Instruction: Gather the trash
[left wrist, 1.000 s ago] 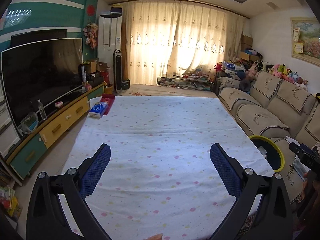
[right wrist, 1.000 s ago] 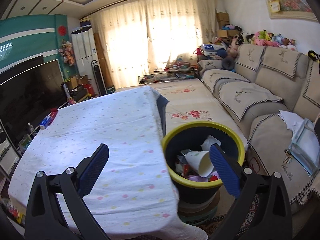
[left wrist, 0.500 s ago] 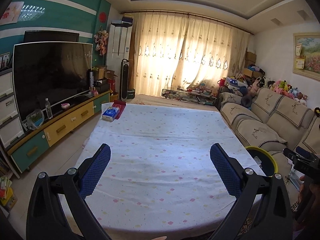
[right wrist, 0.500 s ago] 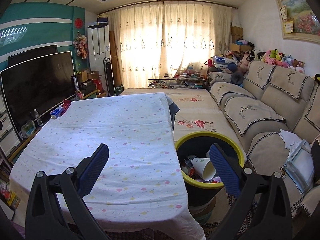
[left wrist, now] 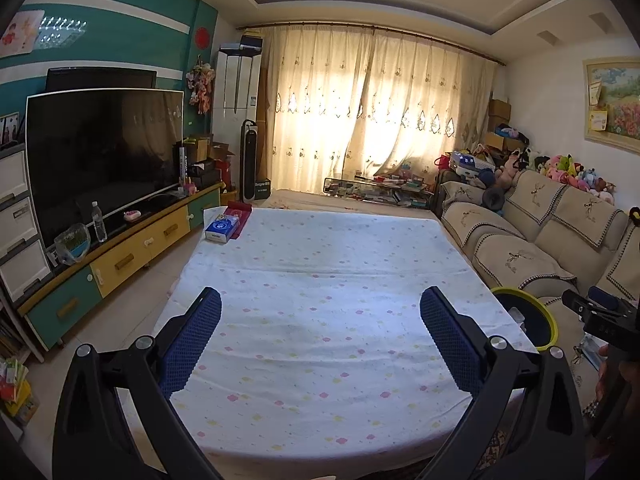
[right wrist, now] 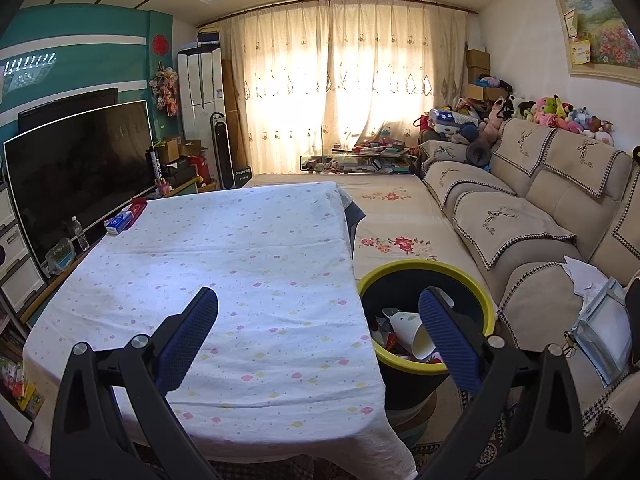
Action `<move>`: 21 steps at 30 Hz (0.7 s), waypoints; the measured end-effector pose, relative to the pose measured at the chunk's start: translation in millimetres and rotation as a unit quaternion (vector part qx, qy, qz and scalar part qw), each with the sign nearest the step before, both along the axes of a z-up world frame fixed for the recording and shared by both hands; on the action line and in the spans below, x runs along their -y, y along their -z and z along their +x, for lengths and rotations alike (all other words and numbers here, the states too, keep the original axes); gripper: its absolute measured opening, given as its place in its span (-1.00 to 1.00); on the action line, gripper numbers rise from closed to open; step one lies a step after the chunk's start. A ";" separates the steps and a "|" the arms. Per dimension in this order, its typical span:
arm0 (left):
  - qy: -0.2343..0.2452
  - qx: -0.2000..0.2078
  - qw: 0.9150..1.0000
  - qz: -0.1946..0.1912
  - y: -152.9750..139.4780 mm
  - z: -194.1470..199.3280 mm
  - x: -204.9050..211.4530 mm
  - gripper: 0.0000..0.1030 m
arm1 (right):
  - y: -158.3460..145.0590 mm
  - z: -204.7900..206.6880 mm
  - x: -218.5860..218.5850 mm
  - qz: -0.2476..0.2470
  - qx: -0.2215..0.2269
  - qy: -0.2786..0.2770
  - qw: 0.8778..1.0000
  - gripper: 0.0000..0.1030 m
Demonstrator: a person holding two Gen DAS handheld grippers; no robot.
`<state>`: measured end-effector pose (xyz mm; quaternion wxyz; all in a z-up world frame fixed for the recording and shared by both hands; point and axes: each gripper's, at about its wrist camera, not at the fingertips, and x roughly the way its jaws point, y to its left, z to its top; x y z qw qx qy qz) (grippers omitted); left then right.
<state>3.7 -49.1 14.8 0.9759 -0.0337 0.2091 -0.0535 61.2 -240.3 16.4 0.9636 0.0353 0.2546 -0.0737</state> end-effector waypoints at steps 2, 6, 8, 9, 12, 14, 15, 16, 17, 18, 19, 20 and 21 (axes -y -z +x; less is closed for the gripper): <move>0.002 -0.003 1.000 -0.002 0.9 3.0 0.4 0.90 | 1.2 0.1 -0.5 0.001 -0.001 0.001 1.000 0.86; 0.003 -0.003 1.000 -0.005 0.8 5.2 -1.0 0.90 | 1.7 1.3 -0.2 0.001 -0.001 0.003 1.000 0.86; 0.002 -0.002 1.000 -0.005 0.3 5.1 -1.5 0.90 | 1.7 1.1 0.9 0.003 0.000 0.003 1.000 0.86; 0.002 -0.001 1.000 -0.005 -0.6 4.5 -2.2 0.90 | 1.7 0.6 1.2 0.003 0.001 0.003 1.000 0.86; 0.002 0.000 1.000 -0.004 -0.7 4.3 -1.7 0.90 | 1.9 0.8 1.4 0.003 0.000 0.003 1.000 0.86; 0.002 0.000 1.000 -0.004 -0.2 4.4 -1.5 0.90 | 1.8 0.7 1.6 0.003 0.000 0.003 1.000 0.86; 0.002 0.000 1.000 -0.005 -0.1 4.6 -1.4 0.90 | 1.9 0.6 1.4 0.003 0.000 0.002 1.000 0.86; 0.003 -0.001 1.000 -0.005 0.0 4.6 -1.1 0.90 | 1.8 0.6 1.6 0.003 0.000 0.002 1.000 0.86; 0.003 0.000 1.000 -0.004 0.1 4.3 -0.8 0.90 | 1.8 0.7 1.2 0.003 0.000 0.002 1.000 0.86; 0.003 0.000 1.000 -0.004 -0.3 4.0 -1.0 0.90 | 1.9 0.9 1.6 0.003 -0.001 0.002 1.000 0.86; 0.003 0.000 1.000 -0.005 -0.2 4.0 -0.9 0.90 | 1.8 0.8 1.9 0.003 -0.001 0.003 1.000 0.86; 0.004 -0.001 1.000 -0.005 0.0 4.1 -0.7 0.90 | 1.8 0.9 2.1 0.003 -0.001 0.003 1.000 0.86; 0.004 -0.001 1.000 -0.005 0.3 4.1 -0.5 0.90 | 1.8 0.9 2.1 0.004 -0.001 0.003 1.000 0.86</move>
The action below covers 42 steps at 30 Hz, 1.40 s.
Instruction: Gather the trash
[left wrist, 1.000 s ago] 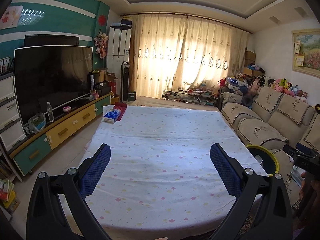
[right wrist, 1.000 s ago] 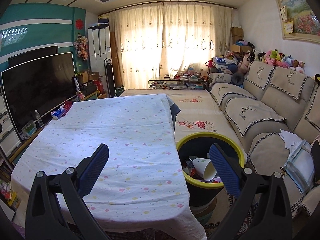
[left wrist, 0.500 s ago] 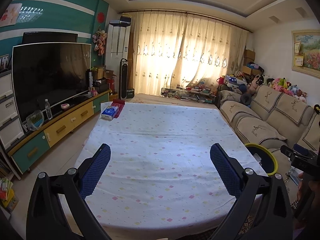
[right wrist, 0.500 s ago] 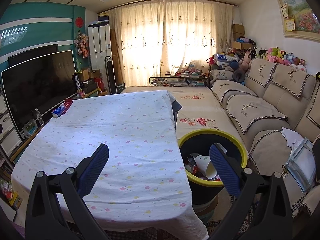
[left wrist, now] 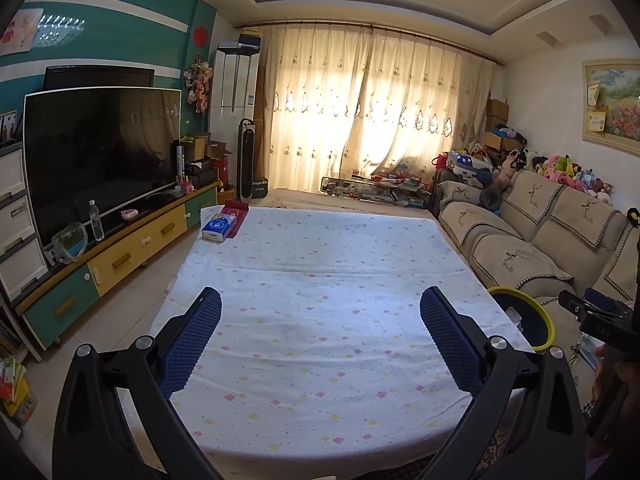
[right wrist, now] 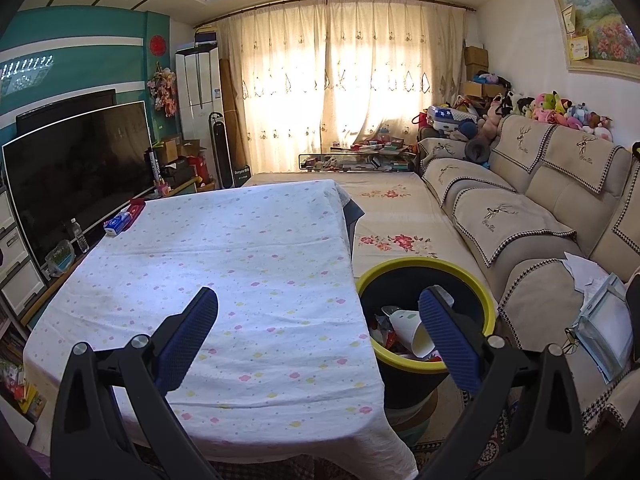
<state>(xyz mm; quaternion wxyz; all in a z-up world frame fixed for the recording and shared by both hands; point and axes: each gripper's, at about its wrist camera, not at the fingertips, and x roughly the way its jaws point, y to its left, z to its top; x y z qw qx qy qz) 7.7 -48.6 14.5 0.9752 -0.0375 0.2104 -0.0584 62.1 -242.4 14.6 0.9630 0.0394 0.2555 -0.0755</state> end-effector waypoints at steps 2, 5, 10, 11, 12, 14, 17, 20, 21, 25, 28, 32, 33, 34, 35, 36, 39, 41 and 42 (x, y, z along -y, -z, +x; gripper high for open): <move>0.000 -0.002 1.000 0.000 0.8 0.8 0.3 0.90 | 0.6 0.3 -0.4 0.000 0.000 0.000 1.000 0.86; 0.000 -0.003 1.000 0.000 1.0 1.2 0.4 0.90 | 2.6 0.5 -0.1 0.001 -0.002 0.000 1.000 0.86; 0.001 -0.004 1.000 0.002 2.3 2.6 0.1 0.90 | 5.7 2.2 -0.3 0.003 -0.003 0.000 1.000 0.86; 0.001 -0.004 1.000 0.001 2.4 2.6 0.2 0.90 | 5.9 2.1 -0.2 0.004 -0.003 0.000 1.000 0.86; 0.001 -0.004 1.000 0.001 2.4 2.4 0.2 0.90 | 6.1 2.3 -0.7 0.003 -0.003 0.000 1.000 0.86; 0.001 -0.003 1.000 0.002 2.7 2.7 0.5 0.90 | 6.1 2.4 -0.9 0.003 -0.003 0.000 1.000 0.86; 0.001 -0.004 1.000 0.002 2.7 2.6 0.5 0.90 | 6.2 2.4 -1.0 0.004 -0.003 0.000 1.000 0.86; 0.001 -0.004 1.000 0.001 2.7 2.5 0.5 0.90 | 6.2 2.4 -1.1 0.004 -0.003 0.000 1.000 0.86; 0.002 -0.005 1.000 0.001 3.2 3.6 0.4 0.90 | 5.9 2.4 -0.9 0.003 -0.003 0.000 1.000 0.86; 0.002 -0.006 1.000 0.002 5.0 5.1 0.5 0.90 | 7.2 3.2 -1.0 0.004 -0.004 0.000 1.000 0.86; 0.001 -0.006 1.000 0.003 5.8 6.0 0.3 0.90 | 7.6 3.5 -0.7 0.005 -0.004 0.000 1.000 0.86; 0.002 -0.006 1.000 0.003 6.2 6.4 0.4 0.90 | 7.1 3.6 -0.6 0.005 -0.004 0.000 1.000 0.86; 0.003 -0.006 1.000 0.002 6.5 5.9 0.6 0.90 | 7.1 3.7 -0.7 0.005 -0.004 0.000 1.000 0.86; 0.003 -0.007 1.000 0.001 7.2 6.3 0.5 0.90 | 8.1 4.2 -0.7 0.005 -0.004 0.000 1.000 0.86; 0.004 -0.007 1.000 0.001 7.8 6.9 0.4 0.90 | 8.1 4.1 -0.7 0.005 -0.004 0.001 1.000 0.86; 0.004 -0.007 1.000 0.002 8.3 7.4 0.2 0.90 | 8.2 4.1 -0.8 0.005 -0.004 0.000 1.000 0.86; 0.004 -0.007 1.000 0.002 8.7 7.8 0.3 0.90 | 8.4 4.3 -0.9 0.005 -0.005 0.001 1.000 0.86; 0.004 -0.007 1.000 0.003 9.8 8.5 0.0 0.90 | 7.7 4.2 -0.5 0.006 -0.005 0.000 1.000 0.86; 0.004 -0.007 1.000 0.004 10.1 8.8 0.0 0.90 | 8.5 4.5 -0.8 0.006 -0.005 0.000 1.000 0.86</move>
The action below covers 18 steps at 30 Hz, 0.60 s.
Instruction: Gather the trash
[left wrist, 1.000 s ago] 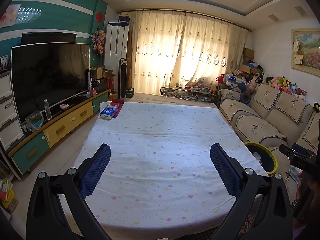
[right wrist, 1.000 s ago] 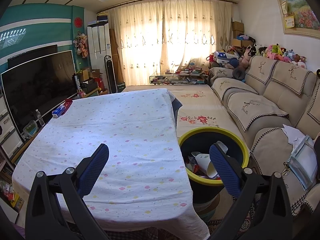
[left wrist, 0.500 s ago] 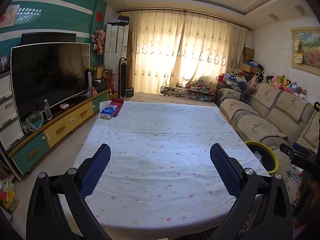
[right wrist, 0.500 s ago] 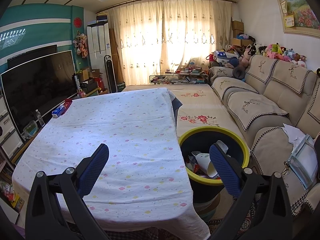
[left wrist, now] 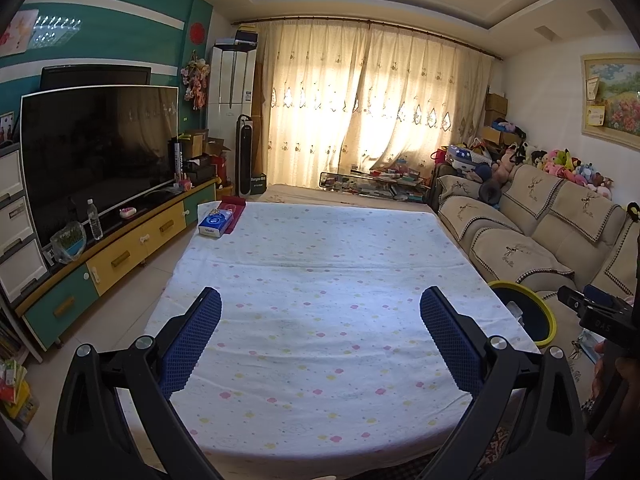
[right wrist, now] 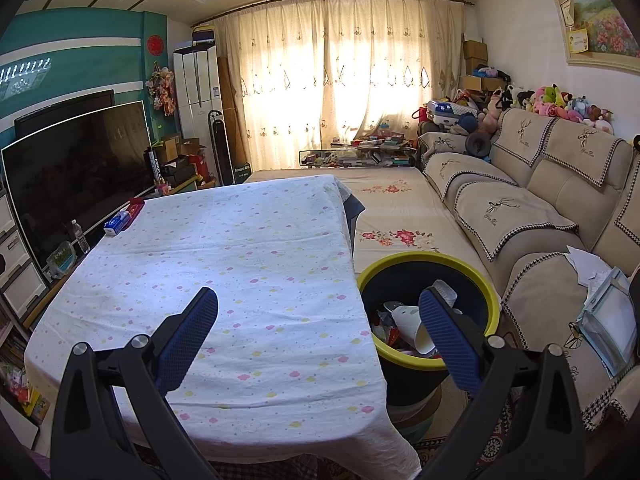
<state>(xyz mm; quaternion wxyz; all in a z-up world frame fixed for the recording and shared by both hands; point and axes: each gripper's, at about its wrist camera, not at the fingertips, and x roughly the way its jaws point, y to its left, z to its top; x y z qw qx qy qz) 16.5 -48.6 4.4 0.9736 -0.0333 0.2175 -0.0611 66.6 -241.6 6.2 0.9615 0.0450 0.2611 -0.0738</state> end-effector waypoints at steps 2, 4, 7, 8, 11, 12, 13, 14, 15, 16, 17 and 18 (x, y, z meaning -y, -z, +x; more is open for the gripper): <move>0.001 0.000 1.000 0.000 0.9 0.5 -0.6 0.90 | 1.7 0.5 -0.7 0.000 -0.001 0.000 1.000 0.86; 0.001 0.000 1.000 0.001 1.5 1.0 -0.7 0.90 | 2.1 0.3 -1.0 0.001 -0.001 0.000 1.000 0.86; 0.003 -0.001 1.000 0.000 1.9 1.3 -0.3 0.90 | 1.6 0.4 -0.7 0.001 0.000 0.000 1.000 0.86; 0.004 -0.002 1.000 -0.001 2.5 1.8 -0.3 0.90 | 1.5 0.4 -0.5 0.001 -0.001 0.000 1.000 0.86; 0.004 -0.003 1.000 -0.001 4.6 3.0 -1.4 0.90 | 2.0 0.5 -1.1 0.001 -0.001 0.000 1.000 0.86; 0.004 -0.003 1.000 0.000 5.0 3.2 -1.8 0.90 | 1.6 0.6 -0.7 0.001 -0.001 0.001 1.000 0.86; 0.004 -0.003 1.000 0.000 5.5 3.3 -2.0 0.90 | 2.1 0.8 -1.1 0.001 -0.002 0.000 1.000 0.86; 0.004 -0.003 1.000 0.000 4.4 3.3 -1.6 0.90 | 3.7 1.5 -1.9 0.002 -0.002 0.000 1.000 0.86; 0.004 -0.003 1.000 0.000 5.0 3.5 -1.9 0.90 | 3.9 1.4 -2.5 0.002 -0.002 0.000 1.000 0.86; 0.004 -0.003 1.000 0.000 4.5 3.3 -1.6 0.90 | 3.9 1.5 -2.6 0.002 -0.002 0.000 1.000 0.86; 0.004 -0.003 1.000 0.000 5.5 3.6 -2.1 0.90 | 3.4 1.7 -2.0 0.002 -0.002 0.001 1.000 0.86; 0.004 -0.003 1.000 0.000 4.5 3.2 -1.6 0.90 | 3.7 1.7 -2.3 0.002 -0.002 0.001 1.000 0.86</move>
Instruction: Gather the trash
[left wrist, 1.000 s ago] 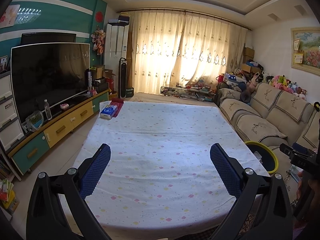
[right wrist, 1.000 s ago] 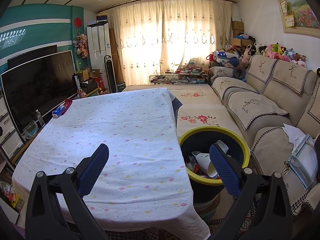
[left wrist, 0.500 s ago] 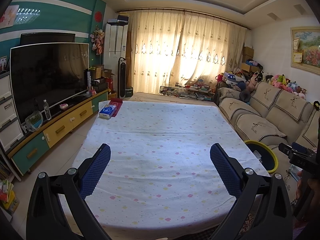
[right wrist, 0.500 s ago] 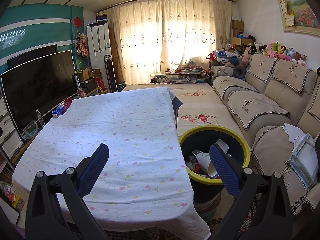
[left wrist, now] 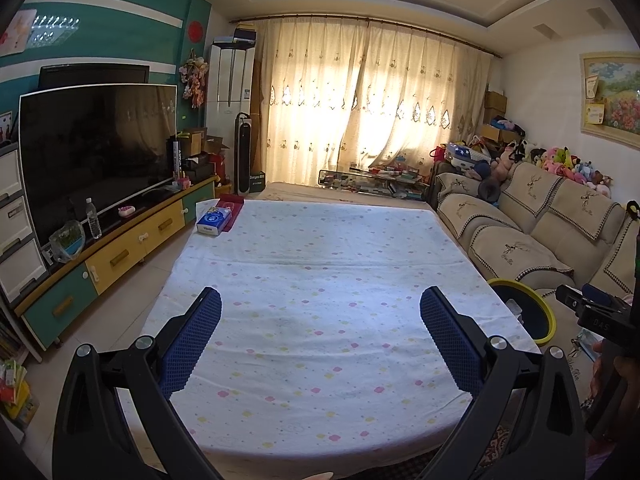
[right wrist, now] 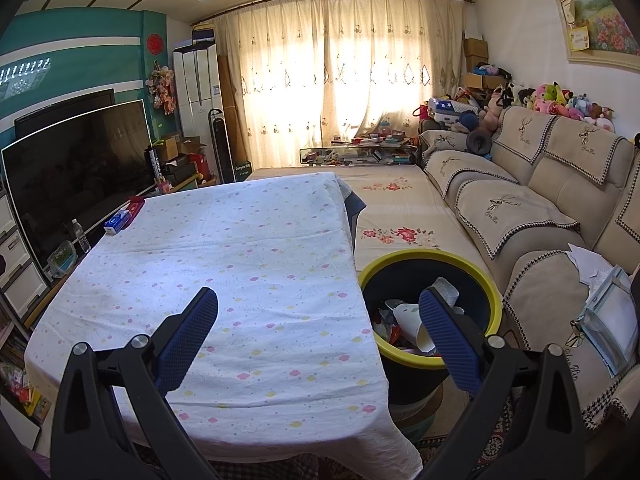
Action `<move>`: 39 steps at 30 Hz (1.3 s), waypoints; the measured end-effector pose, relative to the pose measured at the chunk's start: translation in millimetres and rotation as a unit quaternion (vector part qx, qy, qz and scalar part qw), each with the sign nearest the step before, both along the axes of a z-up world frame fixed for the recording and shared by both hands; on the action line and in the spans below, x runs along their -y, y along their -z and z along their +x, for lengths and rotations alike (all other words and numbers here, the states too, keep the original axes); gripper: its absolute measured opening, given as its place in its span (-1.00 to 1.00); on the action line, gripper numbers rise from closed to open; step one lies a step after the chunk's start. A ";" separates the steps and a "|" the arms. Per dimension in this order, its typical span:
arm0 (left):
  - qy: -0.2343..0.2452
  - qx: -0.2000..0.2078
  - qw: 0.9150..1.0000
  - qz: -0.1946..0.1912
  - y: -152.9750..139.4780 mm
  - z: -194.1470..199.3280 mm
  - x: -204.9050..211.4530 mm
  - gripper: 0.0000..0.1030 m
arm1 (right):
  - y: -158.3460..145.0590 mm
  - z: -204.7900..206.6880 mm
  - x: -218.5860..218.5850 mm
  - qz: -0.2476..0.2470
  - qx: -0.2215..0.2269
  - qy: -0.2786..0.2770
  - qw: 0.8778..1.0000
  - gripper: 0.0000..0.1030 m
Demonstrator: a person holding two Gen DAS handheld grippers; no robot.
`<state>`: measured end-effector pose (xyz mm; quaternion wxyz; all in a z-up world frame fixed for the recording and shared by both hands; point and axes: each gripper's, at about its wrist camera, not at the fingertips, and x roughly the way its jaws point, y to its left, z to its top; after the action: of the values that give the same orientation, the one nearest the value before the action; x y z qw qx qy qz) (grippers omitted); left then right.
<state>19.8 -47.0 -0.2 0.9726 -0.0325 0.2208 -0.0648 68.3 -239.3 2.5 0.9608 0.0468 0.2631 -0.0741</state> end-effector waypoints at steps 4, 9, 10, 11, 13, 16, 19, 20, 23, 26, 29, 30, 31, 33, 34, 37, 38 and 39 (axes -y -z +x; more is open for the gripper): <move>0.000 -0.002 1.000 0.000 2.2 1.4 -1.5 0.90 | 0.4 0.3 -0.4 0.000 -0.001 0.000 1.000 0.86; 0.000 -0.002 1.000 0.001 2.9 1.5 -1.9 0.90 | 3.2 2.2 -2.4 0.001 -0.003 0.000 1.000 0.86; 0.000 -0.002 1.000 0.001 2.6 1.3 -1.5 0.90 | 3.7 2.2 -3.4 0.001 -0.003 0.000 1.000 0.86; 0.001 -0.002 1.000 0.001 3.5 1.6 -2.4 0.90 | 3.9 2.2 -3.8 0.001 -0.003 0.000 1.000 0.86; 0.001 -0.003 1.000 0.000 2.7 1.7 -2.0 0.90 | 3.8 2.4 -3.5 0.001 -0.003 0.000 1.000 0.86; 0.001 -0.003 1.000 0.000 4.1 2.4 -3.8 0.90 | 4.3 2.7 -3.7 0.002 -0.003 0.000 1.000 0.86; 0.003 -0.005 1.000 -0.001 4.1 3.7 -3.4 0.90 | 3.3 2.7 -2.7 0.002 -0.003 0.000 1.000 0.86; 0.005 -0.006 1.000 -0.003 3.9 3.8 -3.1 0.90 | 3.2 2.7 -2.7 0.002 -0.003 0.000 1.000 0.86; 0.007 -0.008 1.000 -0.007 4.4 6.6 -3.9 0.90 | 4.2 2.9 -4.1 0.002 -0.003 0.000 1.000 0.86; 0.009 -0.014 1.000 -0.010 5.4 11.8 -4.2 0.90 | 5.1 3.6 -3.0 0.003 -0.005 -0.001 1.000 0.86; 0.018 -0.021 0.999 -0.020 7.1 18.5 -4.8 0.90 | 8.3 4.1 -5.5 0.003 -0.007 -0.001 1.000 0.86; 0.025 -0.019 0.999 -0.023 6.7 20.4 -4.0 0.90 | 9.1 5.3 -5.3 0.003 -0.008 -0.001 1.000 0.86; 0.033 -0.014 0.999 -0.025 6.3 23.0 -4.0 0.90 | 9.6 6.2 -5.6 0.003 -0.008 -0.002 1.000 0.86; 0.039 -0.011 0.999 -0.030 4.0 30.1 -2.5 0.90 | 10.0 8.3 -4.8 0.002 -0.010 -0.003 1.000 0.86; 0.042 -0.013 0.999 -0.030 3.5 36.5 -2.7 0.90 | 11.5 9.9 -6.8 0.000 -0.012 -0.004 1.000 0.86; 0.035 -0.023 0.999 -0.016 5.2 56.9 -1.8 0.90 | 15.2 18.3 -9.6 -0.008 -0.021 -0.007 1.000 0.86; 0.034 -0.026 0.999 -0.010 6.5 63.8 -1.6 0.90 | 16.0 21.8 -10.1 -0.011 -0.023 -0.007 1.000 0.86; 0.031 -0.032 0.999 -0.002 8.9 72.9 -1.8 0.90 | 17.1 26.6 -10.8 -0.015 -0.028 -0.007 0.999 0.86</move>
<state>92.6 -45.2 -9.1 0.9626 -0.0299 0.2522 -0.0940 94.9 -228.5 -14.6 0.9543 0.0282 0.2887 -0.0724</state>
